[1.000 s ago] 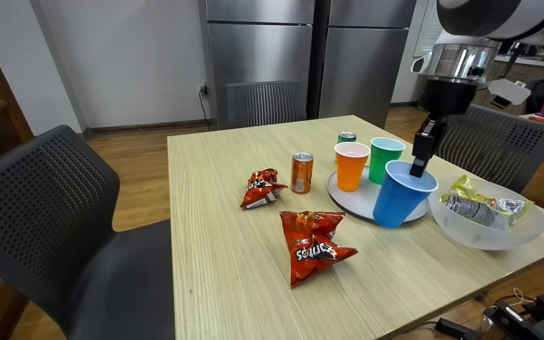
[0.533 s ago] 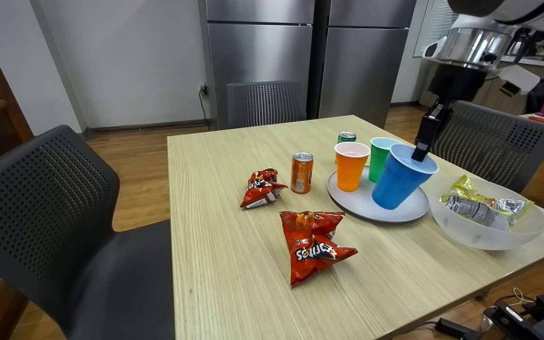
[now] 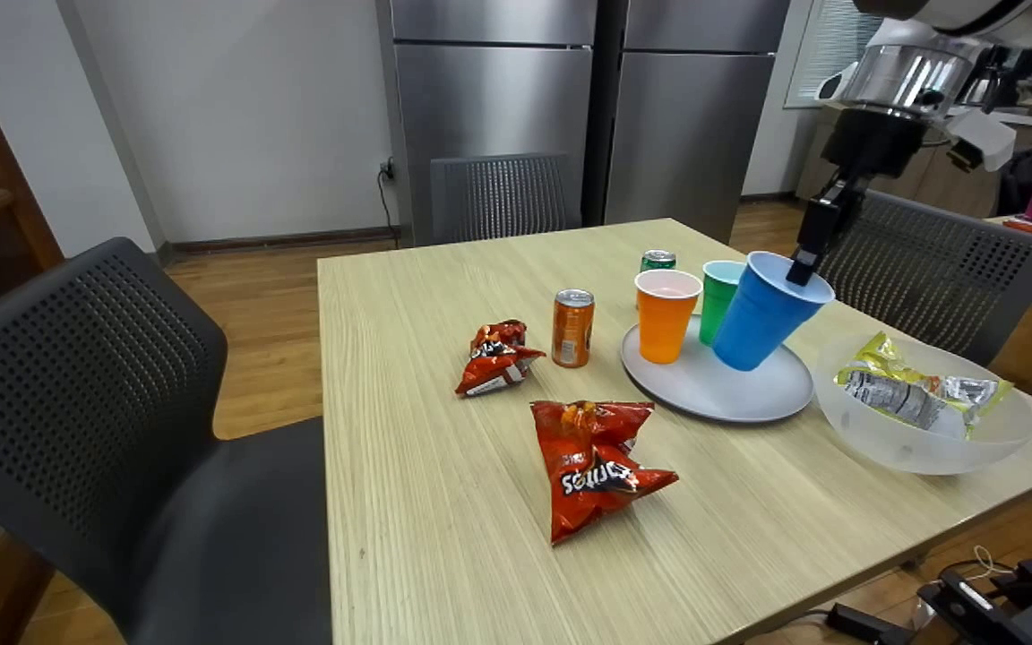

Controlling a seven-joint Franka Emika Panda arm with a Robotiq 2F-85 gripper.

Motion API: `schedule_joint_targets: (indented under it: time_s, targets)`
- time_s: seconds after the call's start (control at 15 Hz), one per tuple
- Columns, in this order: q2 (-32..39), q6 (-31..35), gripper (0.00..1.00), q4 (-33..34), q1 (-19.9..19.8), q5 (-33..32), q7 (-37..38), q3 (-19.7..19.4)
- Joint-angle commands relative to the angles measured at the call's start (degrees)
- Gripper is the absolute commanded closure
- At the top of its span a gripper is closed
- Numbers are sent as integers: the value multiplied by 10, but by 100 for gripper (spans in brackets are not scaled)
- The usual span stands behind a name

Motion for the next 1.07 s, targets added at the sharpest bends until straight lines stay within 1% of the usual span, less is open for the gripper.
schedule_joint_targets:
  time_s: [0.0,0.53,1.0]
  targets:
    - [39,-35,99,46,-16,0,-17,1]
    - [100,-43,99,96,-33,-28,2,5]
    - [138,-38,99,125,-37,-59,18,8]
